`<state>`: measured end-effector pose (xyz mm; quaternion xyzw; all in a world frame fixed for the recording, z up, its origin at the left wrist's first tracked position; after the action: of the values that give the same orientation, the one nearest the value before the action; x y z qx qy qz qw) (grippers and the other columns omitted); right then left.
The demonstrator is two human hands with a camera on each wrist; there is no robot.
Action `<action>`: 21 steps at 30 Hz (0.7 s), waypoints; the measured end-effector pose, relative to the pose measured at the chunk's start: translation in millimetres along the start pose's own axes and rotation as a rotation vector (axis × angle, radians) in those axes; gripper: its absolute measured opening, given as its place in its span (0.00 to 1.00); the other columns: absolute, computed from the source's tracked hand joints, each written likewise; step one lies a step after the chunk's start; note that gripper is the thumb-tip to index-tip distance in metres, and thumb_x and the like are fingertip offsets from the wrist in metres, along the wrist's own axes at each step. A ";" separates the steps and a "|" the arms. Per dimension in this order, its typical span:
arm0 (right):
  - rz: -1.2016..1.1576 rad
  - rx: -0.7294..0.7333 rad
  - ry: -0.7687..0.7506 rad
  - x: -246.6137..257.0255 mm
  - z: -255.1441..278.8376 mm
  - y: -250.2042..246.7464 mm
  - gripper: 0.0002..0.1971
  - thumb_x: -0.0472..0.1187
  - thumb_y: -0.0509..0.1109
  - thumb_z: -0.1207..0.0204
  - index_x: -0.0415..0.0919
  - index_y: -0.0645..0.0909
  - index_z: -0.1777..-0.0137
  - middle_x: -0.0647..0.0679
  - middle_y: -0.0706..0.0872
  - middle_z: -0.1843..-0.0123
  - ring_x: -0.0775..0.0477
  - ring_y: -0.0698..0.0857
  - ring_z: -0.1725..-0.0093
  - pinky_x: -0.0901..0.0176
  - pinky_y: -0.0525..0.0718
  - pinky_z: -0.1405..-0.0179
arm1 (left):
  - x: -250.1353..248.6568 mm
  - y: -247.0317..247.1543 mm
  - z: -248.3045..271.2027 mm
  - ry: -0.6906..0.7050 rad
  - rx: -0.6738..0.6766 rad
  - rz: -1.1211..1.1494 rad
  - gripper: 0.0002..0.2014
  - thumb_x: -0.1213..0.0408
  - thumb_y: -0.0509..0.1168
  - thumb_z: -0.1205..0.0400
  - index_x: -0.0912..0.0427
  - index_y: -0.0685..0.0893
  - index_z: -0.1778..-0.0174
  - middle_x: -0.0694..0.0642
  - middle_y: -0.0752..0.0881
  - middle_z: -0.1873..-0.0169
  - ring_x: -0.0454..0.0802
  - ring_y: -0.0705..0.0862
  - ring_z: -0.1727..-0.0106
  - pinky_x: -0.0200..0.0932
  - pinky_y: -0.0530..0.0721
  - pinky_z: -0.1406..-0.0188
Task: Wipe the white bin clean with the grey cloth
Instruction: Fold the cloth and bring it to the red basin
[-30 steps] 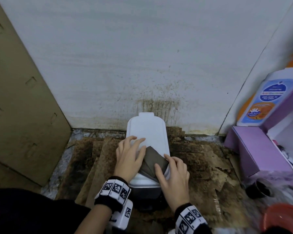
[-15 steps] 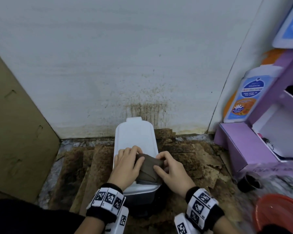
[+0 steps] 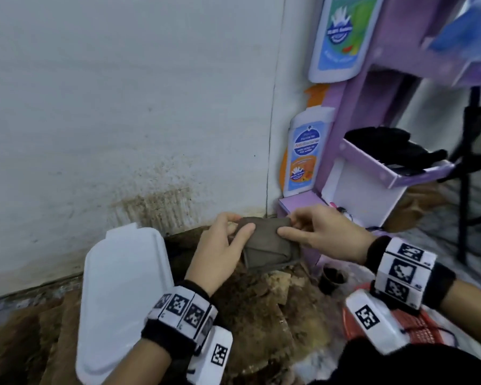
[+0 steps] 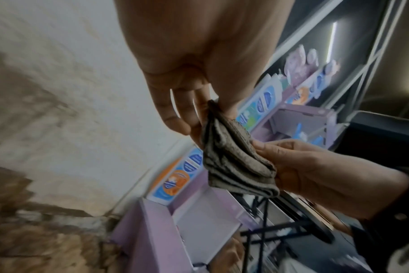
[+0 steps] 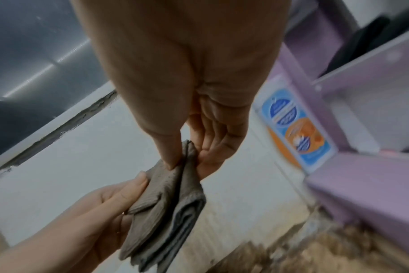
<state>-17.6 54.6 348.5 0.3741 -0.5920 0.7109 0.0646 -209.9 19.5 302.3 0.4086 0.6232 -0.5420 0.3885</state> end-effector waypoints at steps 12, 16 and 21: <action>-0.030 -0.123 0.231 -184.5 70.3 -100.5 0.15 0.56 0.72 0.21 0.44 0.84 0.58 0.47 0.87 0.66 0.48 0.84 0.67 0.51 0.81 0.63 | -49.0 222.2 -77.4 0.160 0.398 -0.052 0.16 0.43 0.64 0.17 0.52 0.79 0.44 0.51 0.90 0.46 0.47 0.89 0.45 0.58 0.88 0.45; -0.156 -0.145 0.333 -264.0 93.5 -59.9 0.20 0.56 0.69 0.20 0.37 0.80 0.59 0.36 0.85 0.63 0.35 0.84 0.62 0.42 0.80 0.64 | -1.1 290.7 -77.4 0.056 0.599 -0.100 0.16 0.51 0.65 0.14 0.53 0.77 0.34 0.51 0.85 0.36 0.49 0.86 0.38 0.56 0.85 0.36; -0.292 -0.142 0.497 -346.5 119.5 15.3 0.17 0.54 0.70 0.19 0.39 0.83 0.56 0.40 0.88 0.61 0.41 0.87 0.61 0.42 0.83 0.59 | 84.1 357.6 -66.8 -0.101 0.749 -0.202 0.20 0.53 0.68 0.15 0.55 0.77 0.29 0.52 0.85 0.36 0.49 0.85 0.36 0.53 0.84 0.33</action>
<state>275.2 65.4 127.8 0.2643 -0.5464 0.7206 0.3352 89.4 121.4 103.8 0.4316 0.3995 -0.7868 0.1872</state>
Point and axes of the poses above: each hand's wrist, its own z-axis away from the middle knuckle, its own y-axis out of the palm, x = y × z, the point moved 8 cm from there along -z, towards the middle knuckle
